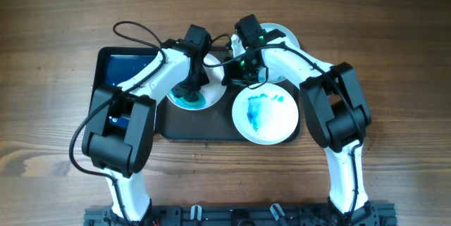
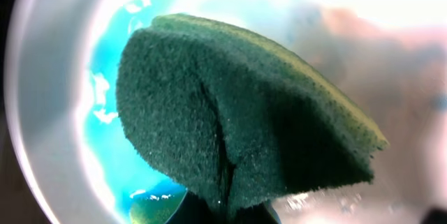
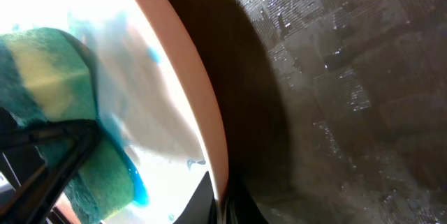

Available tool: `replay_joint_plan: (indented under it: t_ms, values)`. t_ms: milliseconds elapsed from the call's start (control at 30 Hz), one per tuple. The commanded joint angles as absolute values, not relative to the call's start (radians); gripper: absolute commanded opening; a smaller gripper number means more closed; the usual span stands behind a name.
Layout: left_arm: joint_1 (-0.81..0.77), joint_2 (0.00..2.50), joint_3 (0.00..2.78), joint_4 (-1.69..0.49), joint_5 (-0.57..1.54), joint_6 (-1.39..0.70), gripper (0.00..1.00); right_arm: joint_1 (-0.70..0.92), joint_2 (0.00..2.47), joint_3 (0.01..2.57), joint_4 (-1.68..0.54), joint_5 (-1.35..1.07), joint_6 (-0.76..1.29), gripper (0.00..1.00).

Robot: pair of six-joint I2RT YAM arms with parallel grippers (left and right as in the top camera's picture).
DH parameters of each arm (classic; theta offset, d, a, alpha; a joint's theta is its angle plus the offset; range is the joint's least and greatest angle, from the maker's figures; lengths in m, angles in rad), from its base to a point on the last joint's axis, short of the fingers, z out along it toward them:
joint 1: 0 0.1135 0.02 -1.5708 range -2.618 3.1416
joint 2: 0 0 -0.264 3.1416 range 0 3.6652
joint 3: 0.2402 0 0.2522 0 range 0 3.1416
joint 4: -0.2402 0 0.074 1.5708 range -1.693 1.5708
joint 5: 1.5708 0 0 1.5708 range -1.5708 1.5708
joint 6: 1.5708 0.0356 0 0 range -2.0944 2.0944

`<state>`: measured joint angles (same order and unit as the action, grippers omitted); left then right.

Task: Clean dirty plates on tray and stack at the side
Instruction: 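Scrub the left plate with the sponge while the right gripper holds its rim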

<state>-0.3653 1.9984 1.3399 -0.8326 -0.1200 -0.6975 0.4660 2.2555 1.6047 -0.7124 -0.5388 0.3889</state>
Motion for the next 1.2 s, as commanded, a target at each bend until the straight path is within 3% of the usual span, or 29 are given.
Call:
replay_joint_plan:
  t_ms: [0,367,567,700,867,967,1067,1167]
  values:
    - [-0.353,2.018,1.341,-0.854,-0.207,-0.738,0.04,0.483,2.283,1.589,-0.706,-0.422,0.41,0.04]
    - [-0.342,2.041,1.339,-0.711,0.371,-0.53,0.04,0.493,2.283,1.61,-0.696,-0.352,0.422,0.04]
    - [-0.325,2.042,1.339,-0.64,0.216,-0.532,0.04,0.493,2.283,1.61,-0.697,-0.352,0.421,0.04]
    - [-0.282,2.042,1.339,-0.628,-0.043,-0.611,0.04,0.494,2.283,1.61,-0.698,-0.352,0.422,0.04]
    - [-0.24,2.042,1.339,-0.72,-0.271,-0.709,0.04,0.494,2.283,1.61,-0.699,-0.352,0.422,0.04]
    - [-0.233,2.042,1.339,-0.802,-0.278,-0.719,0.04,0.494,2.283,1.61,-0.699,-0.352,0.422,0.04]
    - [-0.246,2.042,1.339,-0.834,-0.119,-0.593,0.04,0.494,2.283,1.61,-0.697,-0.352,0.423,0.04]
    - [-0.27,2.042,1.339,-0.823,0.27,-0.338,0.04,0.494,2.283,1.61,-0.696,-0.352,0.426,0.04]
